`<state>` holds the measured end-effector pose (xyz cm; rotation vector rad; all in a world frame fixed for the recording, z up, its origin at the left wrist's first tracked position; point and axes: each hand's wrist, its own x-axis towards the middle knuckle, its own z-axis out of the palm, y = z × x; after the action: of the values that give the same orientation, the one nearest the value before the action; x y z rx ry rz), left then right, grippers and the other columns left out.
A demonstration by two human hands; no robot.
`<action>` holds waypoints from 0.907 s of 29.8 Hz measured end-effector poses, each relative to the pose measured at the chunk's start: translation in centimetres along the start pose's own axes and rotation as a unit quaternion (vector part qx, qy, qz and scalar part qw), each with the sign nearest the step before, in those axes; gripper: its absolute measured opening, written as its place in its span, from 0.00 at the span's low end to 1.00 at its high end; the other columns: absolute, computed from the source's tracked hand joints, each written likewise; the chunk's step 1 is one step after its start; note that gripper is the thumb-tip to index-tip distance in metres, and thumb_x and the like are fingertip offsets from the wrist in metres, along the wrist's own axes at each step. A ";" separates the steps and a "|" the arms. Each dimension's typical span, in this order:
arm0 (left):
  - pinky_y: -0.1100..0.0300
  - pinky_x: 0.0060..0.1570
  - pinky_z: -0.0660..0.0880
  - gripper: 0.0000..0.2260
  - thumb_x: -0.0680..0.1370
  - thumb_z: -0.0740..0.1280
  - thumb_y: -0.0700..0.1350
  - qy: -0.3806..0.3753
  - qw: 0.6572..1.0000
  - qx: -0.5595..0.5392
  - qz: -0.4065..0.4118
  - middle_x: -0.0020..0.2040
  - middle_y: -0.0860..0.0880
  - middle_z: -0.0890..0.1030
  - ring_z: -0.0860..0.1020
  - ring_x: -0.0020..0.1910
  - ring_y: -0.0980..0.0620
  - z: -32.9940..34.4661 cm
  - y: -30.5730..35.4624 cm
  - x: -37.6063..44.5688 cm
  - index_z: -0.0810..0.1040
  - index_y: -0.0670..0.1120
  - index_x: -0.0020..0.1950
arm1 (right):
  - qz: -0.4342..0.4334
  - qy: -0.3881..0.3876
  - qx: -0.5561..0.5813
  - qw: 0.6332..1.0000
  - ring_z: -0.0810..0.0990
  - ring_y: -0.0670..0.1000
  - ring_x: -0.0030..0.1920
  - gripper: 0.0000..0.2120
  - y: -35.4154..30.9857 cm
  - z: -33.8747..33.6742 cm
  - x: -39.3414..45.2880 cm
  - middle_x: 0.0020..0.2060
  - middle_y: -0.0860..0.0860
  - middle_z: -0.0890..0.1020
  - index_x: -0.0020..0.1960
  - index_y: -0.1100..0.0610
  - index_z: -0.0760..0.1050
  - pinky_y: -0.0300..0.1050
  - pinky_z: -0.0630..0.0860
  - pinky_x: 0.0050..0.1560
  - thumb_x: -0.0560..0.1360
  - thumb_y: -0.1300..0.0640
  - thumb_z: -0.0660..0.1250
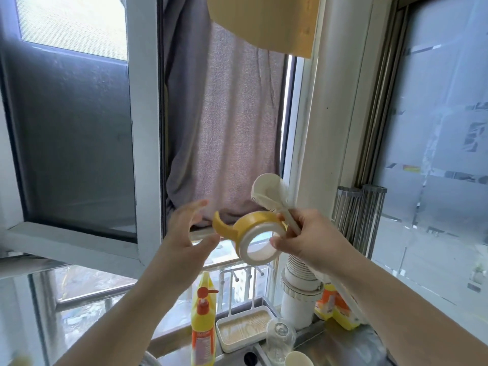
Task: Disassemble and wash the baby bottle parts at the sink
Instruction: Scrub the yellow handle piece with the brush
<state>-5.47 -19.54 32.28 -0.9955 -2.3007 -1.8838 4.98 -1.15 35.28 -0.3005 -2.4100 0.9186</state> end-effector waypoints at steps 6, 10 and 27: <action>0.66 0.44 0.71 0.09 0.70 0.69 0.59 -0.123 0.970 0.189 0.088 0.41 0.61 0.81 0.77 0.43 0.67 -0.8 2.7 1.2 0.78 0.55 0.44 | -0.078 -0.004 -0.061 0.995 0.72 0.40 0.29 0.05 -1.1 0.7 0.7 0.30 0.48 0.77 0.41 0.51 0.77 0.38 0.73 0.34 0.69 0.57 0.72; 0.64 0.43 0.72 0.08 0.71 0.71 0.54 -0.099 0.984 0.131 0.068 0.39 0.60 0.82 0.78 0.41 0.66 -0.9 2.5 2.0 0.79 0.51 0.43 | -0.103 -0.027 -0.081 0.991 0.75 0.39 0.32 0.07 -1.6 -0.5 1.4 0.34 0.46 0.79 0.50 0.47 0.77 0.34 0.71 0.34 0.74 0.46 0.67; 0.68 0.44 0.74 0.04 0.74 0.69 0.46 -0.028 0.991 0.044 0.120 0.44 0.55 0.81 0.78 0.43 0.65 0.4 2.8 1.4 0.78 0.48 0.47 | -0.132 0.081 -0.082 0.984 0.65 0.44 0.19 0.15 -1.7 -1.2 0.8 0.19 0.45 0.71 0.47 0.56 0.80 0.33 0.61 0.22 0.80 0.52 0.57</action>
<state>-5.13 -18.34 35.23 -1.2636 -2.1563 -1.6701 4.91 -1.43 37.48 -0.1047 -2.3072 0.5580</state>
